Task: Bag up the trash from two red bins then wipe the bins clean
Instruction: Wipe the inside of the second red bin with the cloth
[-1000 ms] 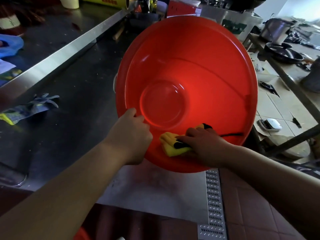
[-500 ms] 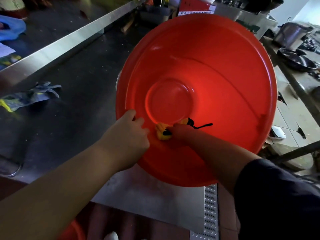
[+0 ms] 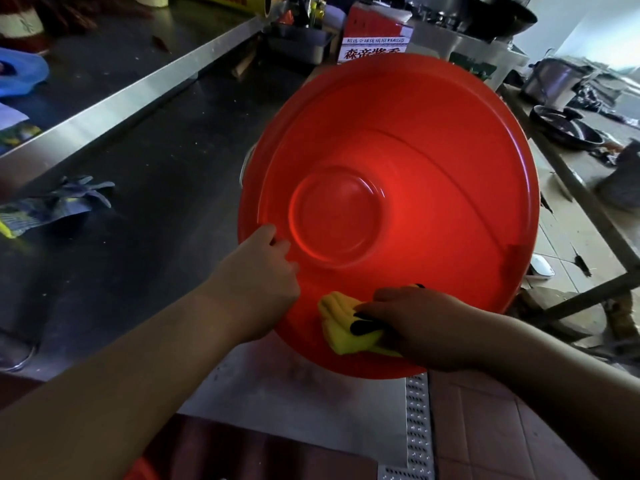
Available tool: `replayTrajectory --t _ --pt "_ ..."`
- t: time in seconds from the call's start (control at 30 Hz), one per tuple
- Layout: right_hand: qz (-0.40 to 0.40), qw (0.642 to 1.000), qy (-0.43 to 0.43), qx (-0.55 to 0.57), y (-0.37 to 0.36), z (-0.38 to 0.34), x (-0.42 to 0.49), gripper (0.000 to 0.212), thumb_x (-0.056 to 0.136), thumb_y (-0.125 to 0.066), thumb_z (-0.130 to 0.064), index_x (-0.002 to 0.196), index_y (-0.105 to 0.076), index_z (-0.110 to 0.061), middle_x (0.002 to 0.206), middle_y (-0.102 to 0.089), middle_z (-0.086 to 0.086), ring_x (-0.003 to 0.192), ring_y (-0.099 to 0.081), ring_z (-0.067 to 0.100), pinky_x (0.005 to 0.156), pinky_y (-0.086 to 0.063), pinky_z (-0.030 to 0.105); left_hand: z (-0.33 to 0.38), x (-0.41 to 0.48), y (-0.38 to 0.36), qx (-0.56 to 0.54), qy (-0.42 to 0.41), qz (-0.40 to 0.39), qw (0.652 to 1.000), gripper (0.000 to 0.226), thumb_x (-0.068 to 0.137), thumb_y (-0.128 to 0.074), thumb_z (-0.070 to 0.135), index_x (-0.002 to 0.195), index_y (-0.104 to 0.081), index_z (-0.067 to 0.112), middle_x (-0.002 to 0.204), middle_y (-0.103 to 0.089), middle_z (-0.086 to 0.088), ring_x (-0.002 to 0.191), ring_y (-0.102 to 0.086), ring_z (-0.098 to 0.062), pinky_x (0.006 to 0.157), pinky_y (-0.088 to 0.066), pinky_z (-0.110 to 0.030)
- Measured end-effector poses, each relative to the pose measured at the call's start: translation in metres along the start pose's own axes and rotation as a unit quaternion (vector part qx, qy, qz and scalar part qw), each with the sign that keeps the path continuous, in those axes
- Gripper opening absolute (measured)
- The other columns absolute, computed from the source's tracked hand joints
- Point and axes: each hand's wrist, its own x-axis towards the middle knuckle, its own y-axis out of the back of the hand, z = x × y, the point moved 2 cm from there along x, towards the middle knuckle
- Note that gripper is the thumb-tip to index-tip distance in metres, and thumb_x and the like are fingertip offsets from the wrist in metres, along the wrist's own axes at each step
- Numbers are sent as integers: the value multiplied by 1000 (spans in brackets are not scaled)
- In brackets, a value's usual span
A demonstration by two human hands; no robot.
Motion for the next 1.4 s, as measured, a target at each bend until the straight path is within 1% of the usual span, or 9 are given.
replayTrajectory --t 0.37,0.43,0.53,0.67,0.83,0.97,1.07,1.2,1.4 --pt "-46 990 -128 23 -61 60 148 47 101 -33 -14 148 -29 -18 138 -40 18 126 -45 35 97 -39 41 6 2 -9 42 -21 64 997 30 62 -40 -2 41 -54 15 46 -48 0 52 -49 -22 66 -44 -36" --pt "-26 990 -140 12 -68 63 156 46 101 -33 -16 147 -32 -20 137 -41 17 124 -46 35 96 -40 43 9 3 -4 52 -16 19 998 21 69 -50 1 58 -62 15 62 -57 -1 67 -52 -23 75 -40 -39" --pt "-14 990 -139 -15 -65 59 157 42 101 -34 -19 143 -39 -20 134 -45 14 123 -48 33 94 -42 42 7 3 -9 55 16 -41 998 27 87 -38 7 94 -63 15 98 -59 -1 96 -48 -25 90 -29 -41" --pt "-8 994 -108 -17 -45 45 124 40 99 -36 -16 138 -44 -21 130 -48 13 121 -48 31 89 -41 41 0 4 -3 59 42 -63 995 26 89 -40 13 100 -63 19 106 -59 1 100 -49 -24 93 -28 -41" --pt "64 996 -55 -40 -21 19 40 49 94 -40 -23 142 -36 -30 128 -47 3 119 -46 27 91 -36 40 -8 6 2 63 63 -75 993 26 86 -42 17 101 -63 19 106 -59 4 102 -49 -22 90 -29 -36" --pt "115 992 -52 -16 -14 10 -16 71 75 -25 -54 141 -37 -32 125 -48 -4 116 -46 23 99 -34 41 -12 5 -2 62 66 -68 994 26 84 -45 19 101 -64 22 105 -60 7 100 -51 -20 89 -30 -36" --pt "157 982 -35 -96 -30 11 -30 84 63 -47 -73 132 -46 -25 111 -56 0 98 -57 24 84 -48 46 -14 6 -5 64 53 -66 994 25 84 -46 22 102 -64 24 105 -60 9 99 -50 -18 89 -29 -36" --pt "217 969 -38 -111 -47 18 -13 88 44 -75 -59 120 -48 -23 101 -62 2 87 -62 27 75 -51 42 -19 7 -4 70 42 -59 995 27 85 -48 23 107 -65 25 106 -61 10 102 -50 -17 95 -28 -35" --pt "323 944 -18 -64 -55 1 7 74 51 -47 -60 113 -47 -21 90 -66 -1 77 -63 26 67 -52 37 -34 -1 8 109 76 -64 989 29 88 -43 16 106 -65 24 109 -63 7 110 -48 -18 109 -15 -35"
